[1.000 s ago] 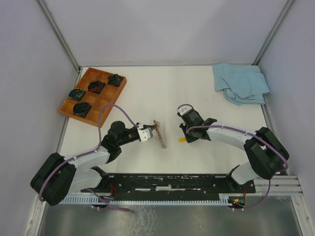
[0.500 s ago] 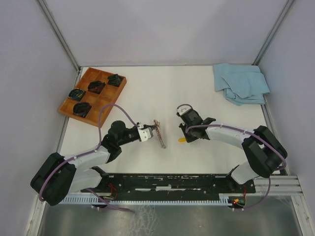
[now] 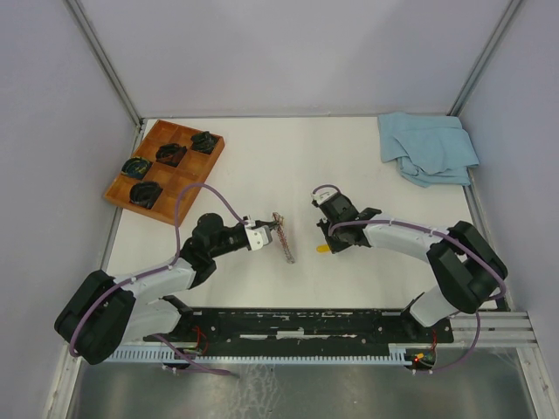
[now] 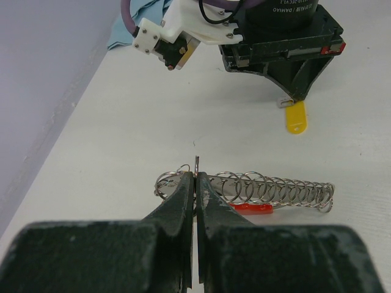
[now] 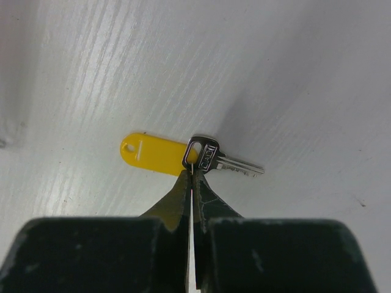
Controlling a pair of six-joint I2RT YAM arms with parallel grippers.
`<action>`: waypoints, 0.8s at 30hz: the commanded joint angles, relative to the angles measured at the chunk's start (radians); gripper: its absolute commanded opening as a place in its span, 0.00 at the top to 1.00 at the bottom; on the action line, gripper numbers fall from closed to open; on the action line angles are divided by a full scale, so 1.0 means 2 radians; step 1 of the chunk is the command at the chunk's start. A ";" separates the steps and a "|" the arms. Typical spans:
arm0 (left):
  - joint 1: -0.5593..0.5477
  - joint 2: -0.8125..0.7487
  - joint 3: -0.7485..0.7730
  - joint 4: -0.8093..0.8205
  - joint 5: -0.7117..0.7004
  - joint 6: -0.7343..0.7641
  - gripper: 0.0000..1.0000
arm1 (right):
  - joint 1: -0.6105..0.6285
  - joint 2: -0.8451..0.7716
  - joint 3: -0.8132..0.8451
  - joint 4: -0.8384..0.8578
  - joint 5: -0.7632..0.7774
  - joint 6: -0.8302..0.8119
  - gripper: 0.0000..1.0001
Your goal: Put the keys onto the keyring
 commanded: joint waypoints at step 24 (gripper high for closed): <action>0.002 -0.006 0.036 -0.026 0.041 -0.015 0.97 | 0.000 -0.194 -0.005 0.051 -0.062 -0.184 1.00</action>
